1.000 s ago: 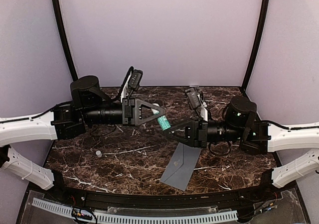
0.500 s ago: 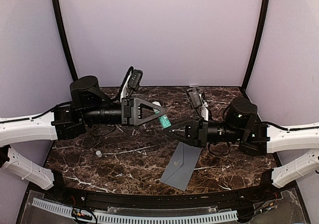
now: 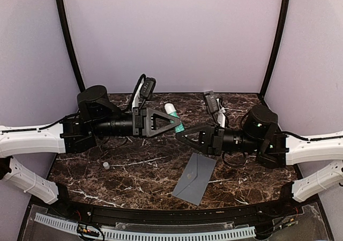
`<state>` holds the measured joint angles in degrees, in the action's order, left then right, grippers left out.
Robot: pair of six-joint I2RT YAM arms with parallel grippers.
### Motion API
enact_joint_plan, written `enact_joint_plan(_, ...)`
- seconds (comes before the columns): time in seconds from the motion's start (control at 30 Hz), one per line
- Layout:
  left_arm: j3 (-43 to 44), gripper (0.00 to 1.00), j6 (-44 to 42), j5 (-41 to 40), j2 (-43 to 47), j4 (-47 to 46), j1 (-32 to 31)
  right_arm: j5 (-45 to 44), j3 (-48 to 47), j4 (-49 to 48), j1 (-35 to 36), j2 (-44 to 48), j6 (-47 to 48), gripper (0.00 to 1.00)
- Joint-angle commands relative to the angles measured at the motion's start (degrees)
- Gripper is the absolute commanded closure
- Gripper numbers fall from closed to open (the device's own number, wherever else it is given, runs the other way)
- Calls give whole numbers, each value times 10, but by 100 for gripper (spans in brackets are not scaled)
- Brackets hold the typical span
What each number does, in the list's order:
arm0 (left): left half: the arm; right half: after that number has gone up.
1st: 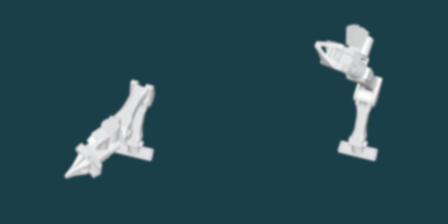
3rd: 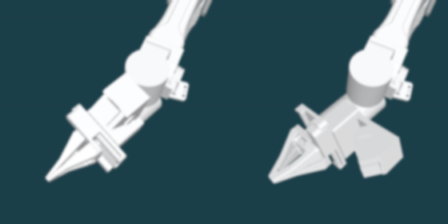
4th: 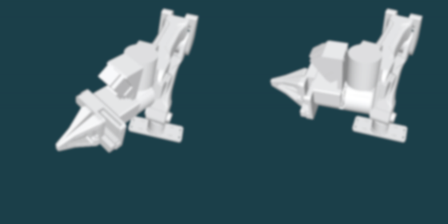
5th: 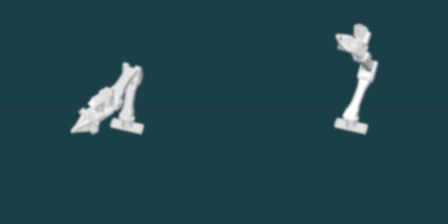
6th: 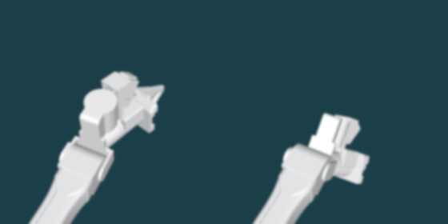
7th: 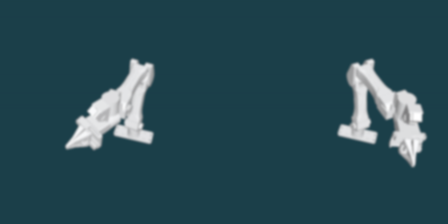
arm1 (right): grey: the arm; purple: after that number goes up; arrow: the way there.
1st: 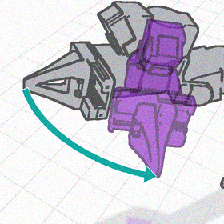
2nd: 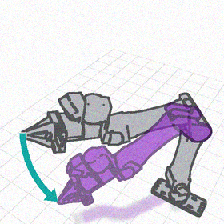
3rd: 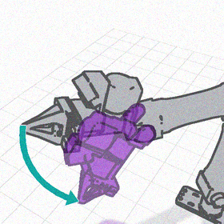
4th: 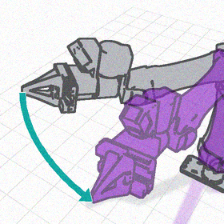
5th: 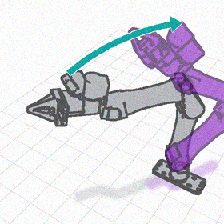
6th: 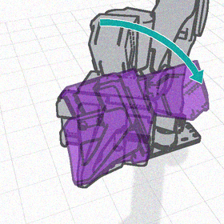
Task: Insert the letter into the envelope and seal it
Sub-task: Screw the solid glue.
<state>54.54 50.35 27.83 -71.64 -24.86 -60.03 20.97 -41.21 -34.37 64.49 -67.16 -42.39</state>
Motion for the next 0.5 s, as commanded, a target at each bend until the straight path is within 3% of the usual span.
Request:
enact_joint_plan(0.0,-10,67,8,-6,1,-46,-3,-4,5,-29,-1,-3,-6,100)
enact_joint_plan(0.13,-14,77,19,-6,-3,-62,-3,-4,8,-27,-1,-2,-8,99)
enact_joint_plan(0.47,-22,80,39,-6,-10,-87,-3,-2,14,-23,0,2,-12,98)
